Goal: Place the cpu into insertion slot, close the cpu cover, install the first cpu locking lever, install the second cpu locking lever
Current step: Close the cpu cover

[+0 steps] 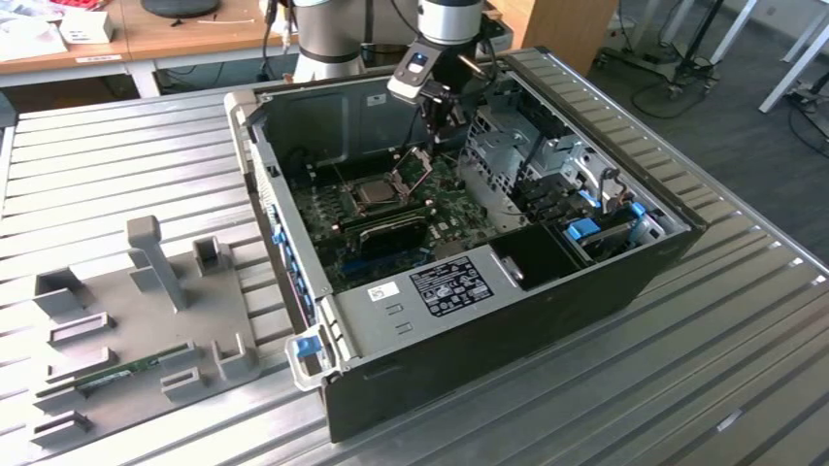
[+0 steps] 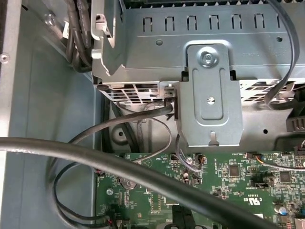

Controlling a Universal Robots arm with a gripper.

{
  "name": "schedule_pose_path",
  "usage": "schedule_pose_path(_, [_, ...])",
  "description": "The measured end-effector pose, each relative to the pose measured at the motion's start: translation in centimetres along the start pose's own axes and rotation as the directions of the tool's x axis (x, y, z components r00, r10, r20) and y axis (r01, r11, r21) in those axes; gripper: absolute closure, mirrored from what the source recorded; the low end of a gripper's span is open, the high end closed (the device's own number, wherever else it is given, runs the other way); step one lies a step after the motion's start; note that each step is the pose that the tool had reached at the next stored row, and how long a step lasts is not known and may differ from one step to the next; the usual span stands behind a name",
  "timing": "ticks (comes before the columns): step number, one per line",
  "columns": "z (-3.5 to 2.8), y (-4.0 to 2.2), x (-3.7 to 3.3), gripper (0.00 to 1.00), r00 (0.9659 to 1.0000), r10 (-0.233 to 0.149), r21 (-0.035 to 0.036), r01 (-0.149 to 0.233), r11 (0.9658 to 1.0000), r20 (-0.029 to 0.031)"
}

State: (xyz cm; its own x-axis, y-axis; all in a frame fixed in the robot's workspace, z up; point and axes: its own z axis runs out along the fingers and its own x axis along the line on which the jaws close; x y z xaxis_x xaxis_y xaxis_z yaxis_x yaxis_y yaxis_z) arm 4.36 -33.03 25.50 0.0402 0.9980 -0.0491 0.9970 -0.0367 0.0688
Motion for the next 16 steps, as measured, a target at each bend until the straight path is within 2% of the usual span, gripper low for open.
schedule_pose_path(16, [0.48, -0.02, 0.03, 0.89, 1.0, 0.0, 0.0, 0.0, 1.0, -0.0001])
